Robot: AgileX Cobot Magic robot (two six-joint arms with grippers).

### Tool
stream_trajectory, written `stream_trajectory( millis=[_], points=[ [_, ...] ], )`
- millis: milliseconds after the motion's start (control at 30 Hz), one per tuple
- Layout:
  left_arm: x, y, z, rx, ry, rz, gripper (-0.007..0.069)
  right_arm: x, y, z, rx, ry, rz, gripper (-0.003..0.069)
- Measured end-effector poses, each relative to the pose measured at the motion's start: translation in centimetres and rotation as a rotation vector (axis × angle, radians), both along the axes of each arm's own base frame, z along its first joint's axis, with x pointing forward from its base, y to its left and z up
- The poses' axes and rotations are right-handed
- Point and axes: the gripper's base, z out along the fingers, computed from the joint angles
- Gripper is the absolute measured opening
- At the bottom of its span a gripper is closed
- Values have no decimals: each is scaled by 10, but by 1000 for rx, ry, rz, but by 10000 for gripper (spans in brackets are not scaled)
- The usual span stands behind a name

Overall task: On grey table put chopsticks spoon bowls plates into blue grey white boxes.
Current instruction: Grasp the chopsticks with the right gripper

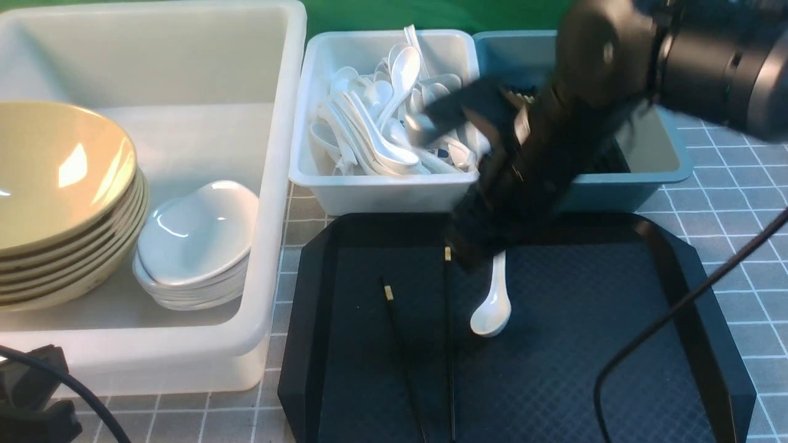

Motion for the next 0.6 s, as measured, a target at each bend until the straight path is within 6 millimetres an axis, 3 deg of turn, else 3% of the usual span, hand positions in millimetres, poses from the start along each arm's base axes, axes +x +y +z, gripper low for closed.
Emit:
stream_trajectory(
  millis=[100,200,500,600],
  points=[
    [0,0,0,0,0,0,-11,-16,4,-36,5,71,-45,454],
    [0,0,0,0,0,0,-11,-29,8,-56,-2,109,-62,456],
    [0,0,0,-1,0,0,-11,-39,33,-66,55,81,-94,460],
    [0,0,0,-1,0,0,-11,-39,37,-72,54,82,-80,491]
  ],
)
